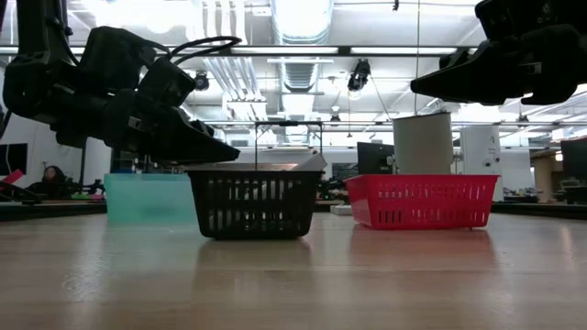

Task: Pick and place items into bin
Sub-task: Put the white card reader box into the black bin

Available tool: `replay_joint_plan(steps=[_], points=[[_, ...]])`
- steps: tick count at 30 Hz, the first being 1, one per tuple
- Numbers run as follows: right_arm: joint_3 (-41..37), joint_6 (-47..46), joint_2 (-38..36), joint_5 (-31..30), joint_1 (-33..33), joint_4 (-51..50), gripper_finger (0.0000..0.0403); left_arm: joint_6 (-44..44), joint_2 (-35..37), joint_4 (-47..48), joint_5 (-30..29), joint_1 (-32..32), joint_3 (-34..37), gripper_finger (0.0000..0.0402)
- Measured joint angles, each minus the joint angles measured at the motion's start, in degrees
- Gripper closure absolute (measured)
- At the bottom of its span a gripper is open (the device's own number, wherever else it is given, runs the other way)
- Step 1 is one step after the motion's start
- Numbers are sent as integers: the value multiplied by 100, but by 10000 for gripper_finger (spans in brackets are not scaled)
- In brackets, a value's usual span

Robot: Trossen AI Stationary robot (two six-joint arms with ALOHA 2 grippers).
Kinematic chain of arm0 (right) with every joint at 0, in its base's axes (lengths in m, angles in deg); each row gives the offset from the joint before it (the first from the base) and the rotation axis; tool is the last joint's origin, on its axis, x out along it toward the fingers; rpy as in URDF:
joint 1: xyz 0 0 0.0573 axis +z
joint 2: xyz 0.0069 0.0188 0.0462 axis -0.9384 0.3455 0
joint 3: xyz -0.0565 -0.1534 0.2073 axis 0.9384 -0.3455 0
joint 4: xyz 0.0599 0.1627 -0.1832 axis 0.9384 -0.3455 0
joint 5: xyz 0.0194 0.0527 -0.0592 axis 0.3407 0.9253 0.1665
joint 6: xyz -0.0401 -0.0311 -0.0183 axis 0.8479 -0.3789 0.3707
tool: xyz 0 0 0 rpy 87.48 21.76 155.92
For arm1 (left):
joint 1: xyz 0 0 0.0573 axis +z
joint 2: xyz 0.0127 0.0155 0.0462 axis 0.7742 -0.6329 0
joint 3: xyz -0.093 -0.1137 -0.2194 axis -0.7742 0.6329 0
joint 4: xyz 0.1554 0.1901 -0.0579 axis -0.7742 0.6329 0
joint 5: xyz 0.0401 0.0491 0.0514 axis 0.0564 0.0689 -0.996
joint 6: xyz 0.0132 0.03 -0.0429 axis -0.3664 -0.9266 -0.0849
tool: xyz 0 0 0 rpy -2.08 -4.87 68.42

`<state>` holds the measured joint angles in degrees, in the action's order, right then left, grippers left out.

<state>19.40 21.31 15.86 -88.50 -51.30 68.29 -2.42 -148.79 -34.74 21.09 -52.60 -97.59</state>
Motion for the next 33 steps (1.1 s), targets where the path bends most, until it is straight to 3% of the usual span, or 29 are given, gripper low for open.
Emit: replay_joint_plan(steps=[18,22,29,33], points=[[0,110,0,-1,0,5,335,-302,88,-282,-247,2,-26,298],[0,199,0,-2,0,30,335,-480,241,-295,-338,37,125,319],[0,168,-2,-2,-1,21,335,-448,1207,-679,-399,234,861,390],[0,151,0,-2,-1,20,335,-446,2127,-609,-396,240,1186,397]])
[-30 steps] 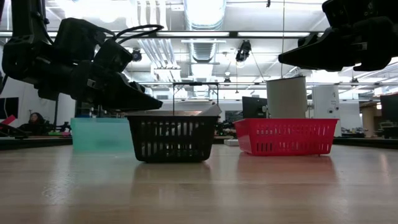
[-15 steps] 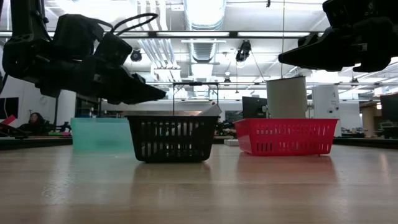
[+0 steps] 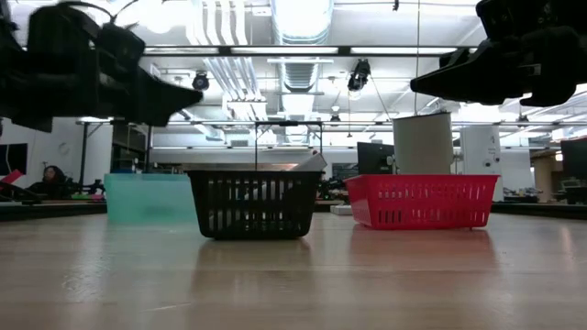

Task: Pick and place items into bin
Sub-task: Put the white card reader box into the black bin

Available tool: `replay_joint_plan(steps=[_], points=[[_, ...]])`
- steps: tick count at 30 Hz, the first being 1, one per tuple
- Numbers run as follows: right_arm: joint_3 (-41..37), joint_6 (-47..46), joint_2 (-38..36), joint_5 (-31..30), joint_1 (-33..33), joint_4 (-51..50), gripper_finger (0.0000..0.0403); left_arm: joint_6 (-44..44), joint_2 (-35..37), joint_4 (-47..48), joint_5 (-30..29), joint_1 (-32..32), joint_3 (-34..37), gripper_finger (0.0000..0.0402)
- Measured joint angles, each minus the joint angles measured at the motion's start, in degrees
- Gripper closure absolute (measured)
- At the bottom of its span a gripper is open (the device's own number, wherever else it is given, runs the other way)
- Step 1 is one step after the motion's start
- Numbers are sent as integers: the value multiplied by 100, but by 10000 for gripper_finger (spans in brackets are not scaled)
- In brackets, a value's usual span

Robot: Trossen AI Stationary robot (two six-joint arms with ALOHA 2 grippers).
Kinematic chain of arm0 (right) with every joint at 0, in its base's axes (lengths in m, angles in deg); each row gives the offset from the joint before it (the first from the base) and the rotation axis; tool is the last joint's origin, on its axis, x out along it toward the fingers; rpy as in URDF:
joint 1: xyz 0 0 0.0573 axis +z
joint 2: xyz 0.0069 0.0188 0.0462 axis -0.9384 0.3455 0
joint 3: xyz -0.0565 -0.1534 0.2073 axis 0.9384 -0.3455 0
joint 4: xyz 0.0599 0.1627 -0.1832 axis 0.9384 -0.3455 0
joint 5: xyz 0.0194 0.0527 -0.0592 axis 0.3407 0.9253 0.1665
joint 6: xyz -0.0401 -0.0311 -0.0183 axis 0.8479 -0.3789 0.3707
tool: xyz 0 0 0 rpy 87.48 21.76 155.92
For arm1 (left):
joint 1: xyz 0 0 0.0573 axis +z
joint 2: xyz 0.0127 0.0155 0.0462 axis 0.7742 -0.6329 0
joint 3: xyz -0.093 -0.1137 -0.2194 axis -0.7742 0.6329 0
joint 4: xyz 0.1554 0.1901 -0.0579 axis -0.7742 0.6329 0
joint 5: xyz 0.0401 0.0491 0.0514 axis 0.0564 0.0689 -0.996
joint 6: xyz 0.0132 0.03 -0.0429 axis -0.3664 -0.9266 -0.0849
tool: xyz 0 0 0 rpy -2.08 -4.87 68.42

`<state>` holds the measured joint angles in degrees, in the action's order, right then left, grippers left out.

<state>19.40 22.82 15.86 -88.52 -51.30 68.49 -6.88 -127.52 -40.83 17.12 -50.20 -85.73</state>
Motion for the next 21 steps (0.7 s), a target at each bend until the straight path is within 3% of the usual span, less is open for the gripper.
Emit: replay_joint_plan(steps=[4,9,11,21], points=[[0,0,0,0,0,-2,335,194,979,992,-25,32,6,401],[0,-2,0,0,0,-6,335,457,2338,4369,-169,126,-722,401],[0,-2,0,0,0,-6,335,461,2806,5229,-176,125,-990,401],[0,-126,0,-2,0,7,335,297,4559,5406,-157,118,-305,401]])
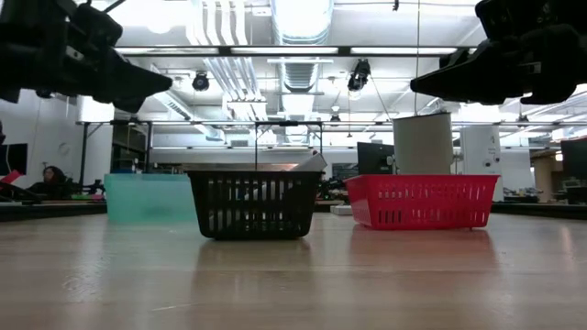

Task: Pick and place items into bin
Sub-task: Put the white card reader box into the black bin

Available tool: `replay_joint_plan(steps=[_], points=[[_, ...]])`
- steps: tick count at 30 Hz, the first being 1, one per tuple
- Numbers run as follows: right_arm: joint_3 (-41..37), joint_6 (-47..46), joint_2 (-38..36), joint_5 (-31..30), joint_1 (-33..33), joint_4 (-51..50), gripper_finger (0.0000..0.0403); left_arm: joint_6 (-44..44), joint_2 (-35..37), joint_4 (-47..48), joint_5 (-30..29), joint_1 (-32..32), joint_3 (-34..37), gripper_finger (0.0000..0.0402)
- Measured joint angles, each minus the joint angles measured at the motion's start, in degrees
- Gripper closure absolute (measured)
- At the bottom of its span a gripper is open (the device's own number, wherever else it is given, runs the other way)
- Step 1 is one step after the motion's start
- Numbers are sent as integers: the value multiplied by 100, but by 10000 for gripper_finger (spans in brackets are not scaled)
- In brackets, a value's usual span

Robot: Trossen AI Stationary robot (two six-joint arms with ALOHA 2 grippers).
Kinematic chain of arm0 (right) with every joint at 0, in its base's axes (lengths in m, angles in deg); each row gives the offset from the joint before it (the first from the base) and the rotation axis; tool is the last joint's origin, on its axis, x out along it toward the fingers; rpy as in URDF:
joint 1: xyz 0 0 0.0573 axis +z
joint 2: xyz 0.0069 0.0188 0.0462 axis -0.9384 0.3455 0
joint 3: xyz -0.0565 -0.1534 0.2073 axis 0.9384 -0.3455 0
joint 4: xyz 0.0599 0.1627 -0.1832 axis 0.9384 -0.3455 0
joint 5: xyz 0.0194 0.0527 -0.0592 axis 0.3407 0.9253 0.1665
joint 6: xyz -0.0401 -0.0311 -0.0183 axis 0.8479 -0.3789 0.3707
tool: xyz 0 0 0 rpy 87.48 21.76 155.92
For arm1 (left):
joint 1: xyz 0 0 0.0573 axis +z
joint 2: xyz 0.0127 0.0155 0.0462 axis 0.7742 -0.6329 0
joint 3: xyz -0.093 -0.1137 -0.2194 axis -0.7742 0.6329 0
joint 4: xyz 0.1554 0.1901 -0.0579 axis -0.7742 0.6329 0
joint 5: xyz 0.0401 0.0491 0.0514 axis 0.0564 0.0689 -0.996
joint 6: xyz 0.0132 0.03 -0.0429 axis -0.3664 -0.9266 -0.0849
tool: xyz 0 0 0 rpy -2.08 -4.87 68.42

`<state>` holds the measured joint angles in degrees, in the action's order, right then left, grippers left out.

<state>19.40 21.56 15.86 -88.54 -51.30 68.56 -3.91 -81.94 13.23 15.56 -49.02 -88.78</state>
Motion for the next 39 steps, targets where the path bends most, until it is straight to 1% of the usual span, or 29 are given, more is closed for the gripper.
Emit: replay_joint_plan(steps=[4,8,11,13,15,17,20,23,25,28,30,32,35,39], points=[[0,-34,0,-15,0,2,335,2,243,-5,22,-2,154,401],[0,-525,0,-13,0,-77,335,8,322,-111,47,-2,421,402],[0,-642,1,-22,0,-266,329,351,303,-747,48,-4,501,402],[0,-655,2,-53,-3,-274,320,434,208,-1068,48,-4,501,402],[3,-670,2,-125,-2,-188,309,325,119,-1435,50,-4,503,402],[95,-760,2,-323,-2,-180,295,156,37,-1709,50,-4,503,402],[430,-856,2,-662,-3,-360,268,128,-108,-1822,50,-4,505,402],[998,-874,2,-868,-8,-962,241,105,-291,-1816,50,-4,507,402],[1494,-1028,2,-1085,-38,-1640,226,115,-434,-1816,41,-4,509,402],[2279,-1754,2,-1376,-216,-3084,209,403,-627,-1817,-152,-4,506,402],[2814,-2358,2,-1390,-451,-4057,204,379,-703,-1818,-176,-2,497,402],[3266,-2843,2,-1412,-700,-4780,202,281,-761,-1800,-174,-4,494,402],[3773,-3183,23,-1410,-1045,-5337,202,244,-833,-1843,-175,-4,495,401],[4312,-3325,42,-1366,-1359,-5597,202,12,-890,-1860,-178,-4,493,402]])
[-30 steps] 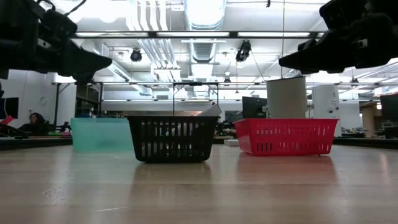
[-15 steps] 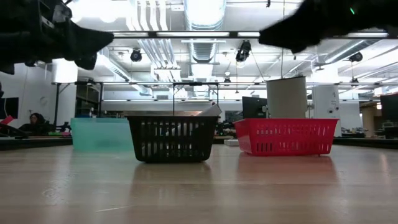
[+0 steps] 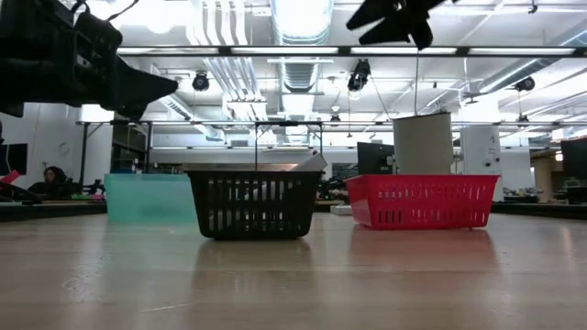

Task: Pick and place items into bin
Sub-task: Put the white card reader box into the black bin

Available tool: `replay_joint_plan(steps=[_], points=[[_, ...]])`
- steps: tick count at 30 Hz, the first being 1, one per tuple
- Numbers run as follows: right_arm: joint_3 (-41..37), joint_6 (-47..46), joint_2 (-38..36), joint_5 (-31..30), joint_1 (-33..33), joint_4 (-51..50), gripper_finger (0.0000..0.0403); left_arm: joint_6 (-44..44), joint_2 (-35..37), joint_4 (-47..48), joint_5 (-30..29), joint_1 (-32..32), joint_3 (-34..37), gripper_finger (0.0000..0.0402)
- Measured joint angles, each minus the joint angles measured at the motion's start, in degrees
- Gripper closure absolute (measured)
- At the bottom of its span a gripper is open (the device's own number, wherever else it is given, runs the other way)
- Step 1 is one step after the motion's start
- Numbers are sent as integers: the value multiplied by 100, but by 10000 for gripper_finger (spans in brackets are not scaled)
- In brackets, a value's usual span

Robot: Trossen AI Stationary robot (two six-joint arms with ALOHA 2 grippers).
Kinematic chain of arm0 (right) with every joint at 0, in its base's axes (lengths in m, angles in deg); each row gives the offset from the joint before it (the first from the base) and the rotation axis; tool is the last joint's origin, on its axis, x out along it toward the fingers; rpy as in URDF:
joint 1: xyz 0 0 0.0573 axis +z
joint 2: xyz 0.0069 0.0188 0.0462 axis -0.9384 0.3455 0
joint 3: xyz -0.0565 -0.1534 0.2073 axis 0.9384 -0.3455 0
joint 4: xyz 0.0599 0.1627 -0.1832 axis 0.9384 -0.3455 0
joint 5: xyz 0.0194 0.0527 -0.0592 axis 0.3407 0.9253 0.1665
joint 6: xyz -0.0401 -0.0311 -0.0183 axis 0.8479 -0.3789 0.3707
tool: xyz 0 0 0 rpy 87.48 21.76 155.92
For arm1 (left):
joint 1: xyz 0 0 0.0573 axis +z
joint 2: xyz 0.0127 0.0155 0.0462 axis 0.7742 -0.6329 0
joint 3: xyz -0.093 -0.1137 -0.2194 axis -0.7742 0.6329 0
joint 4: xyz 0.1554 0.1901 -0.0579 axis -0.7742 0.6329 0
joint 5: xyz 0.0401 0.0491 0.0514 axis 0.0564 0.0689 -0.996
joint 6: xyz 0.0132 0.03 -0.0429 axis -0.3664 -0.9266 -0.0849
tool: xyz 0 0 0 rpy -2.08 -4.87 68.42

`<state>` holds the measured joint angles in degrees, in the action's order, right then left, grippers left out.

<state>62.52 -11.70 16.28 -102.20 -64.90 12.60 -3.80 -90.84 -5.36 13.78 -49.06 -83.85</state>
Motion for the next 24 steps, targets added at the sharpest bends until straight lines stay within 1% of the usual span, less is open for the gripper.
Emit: replay_joint_plan(steps=[5,10,15,18,21,24], points=[[593,13,160,45,-357,-186,202,-55,-89,-116,-6,0,1,402],[1407,-5,668,91,-900,-1177,202,-60,-156,-120,-15,0,-1,402],[2526,-298,1418,1037,-1584,-2506,202,-66,-268,-266,-15,1,-5,402],[3076,-434,1904,1779,-2020,-3002,202,-68,-321,-263,-15,2,-4,402],[3489,-419,2415,2358,-2386,-3248,202,-122,-391,-265,-15,2,-4,402],[3799,-324,2857,2620,-2657,-3349,202,-206,-453,-264,-15,2,-6,402]])
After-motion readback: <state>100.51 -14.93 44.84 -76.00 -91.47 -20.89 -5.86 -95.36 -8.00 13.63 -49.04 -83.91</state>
